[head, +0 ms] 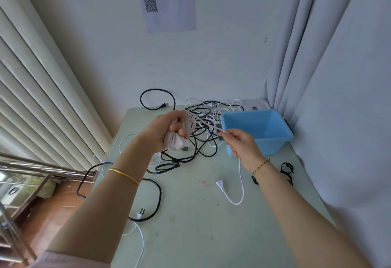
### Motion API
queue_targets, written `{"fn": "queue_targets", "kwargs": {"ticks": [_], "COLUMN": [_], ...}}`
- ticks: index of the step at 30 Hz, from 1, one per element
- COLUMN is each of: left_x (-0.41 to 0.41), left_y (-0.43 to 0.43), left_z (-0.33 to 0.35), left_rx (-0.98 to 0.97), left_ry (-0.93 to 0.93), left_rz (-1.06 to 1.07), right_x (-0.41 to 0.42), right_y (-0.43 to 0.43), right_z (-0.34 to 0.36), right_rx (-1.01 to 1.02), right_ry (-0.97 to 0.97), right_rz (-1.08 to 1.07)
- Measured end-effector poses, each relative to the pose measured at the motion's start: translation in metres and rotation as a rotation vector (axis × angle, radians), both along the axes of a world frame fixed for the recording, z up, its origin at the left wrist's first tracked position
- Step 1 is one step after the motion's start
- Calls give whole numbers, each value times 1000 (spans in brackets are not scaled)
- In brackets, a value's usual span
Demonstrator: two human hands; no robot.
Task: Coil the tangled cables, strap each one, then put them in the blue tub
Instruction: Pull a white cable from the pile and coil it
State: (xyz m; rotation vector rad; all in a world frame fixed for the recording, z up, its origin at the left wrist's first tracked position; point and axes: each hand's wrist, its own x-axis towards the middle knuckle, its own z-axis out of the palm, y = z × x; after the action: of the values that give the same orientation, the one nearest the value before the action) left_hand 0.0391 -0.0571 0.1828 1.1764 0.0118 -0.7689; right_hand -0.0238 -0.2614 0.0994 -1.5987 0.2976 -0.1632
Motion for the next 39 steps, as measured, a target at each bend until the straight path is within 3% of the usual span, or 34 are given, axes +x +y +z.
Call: {"fn": "queue_targets", "kwargs": {"ticks": [6,13,18,21,24,28,31,34,39], "left_x": [-8,1,3,-6,-11,-20,-25,-25,-19], "left_y": [-9,-19,-21,-25,-25,-24,-24,-24,-31], "left_z": [9,-2,-8,-10,-6,4,4,1,-3], "left_rx": [-267,-448,-103,280,548,552,573,352,-32], "left_ry": [238,70,-329,-670,-832,-612,-621,-468,-204], "left_rz": [-74,102,205,141,-9,-216,-316,-272,-192], "right_x": [-4,-17,-27,-29,-24,-13,-8,-6,-7], "right_y": [30,53,51,52,45,32,22,15,23], "right_z": [-9,15,48,68,80,82,81,73,42], "right_rx": [-350,-540,-661,-664,-638,-678,-668,-604,-353], "right_ry": [37,-15,-72,-122,-188,-336,-451,-446,-238], "right_rz": [181,479,520,492,337,147,-28,-55,16]}}
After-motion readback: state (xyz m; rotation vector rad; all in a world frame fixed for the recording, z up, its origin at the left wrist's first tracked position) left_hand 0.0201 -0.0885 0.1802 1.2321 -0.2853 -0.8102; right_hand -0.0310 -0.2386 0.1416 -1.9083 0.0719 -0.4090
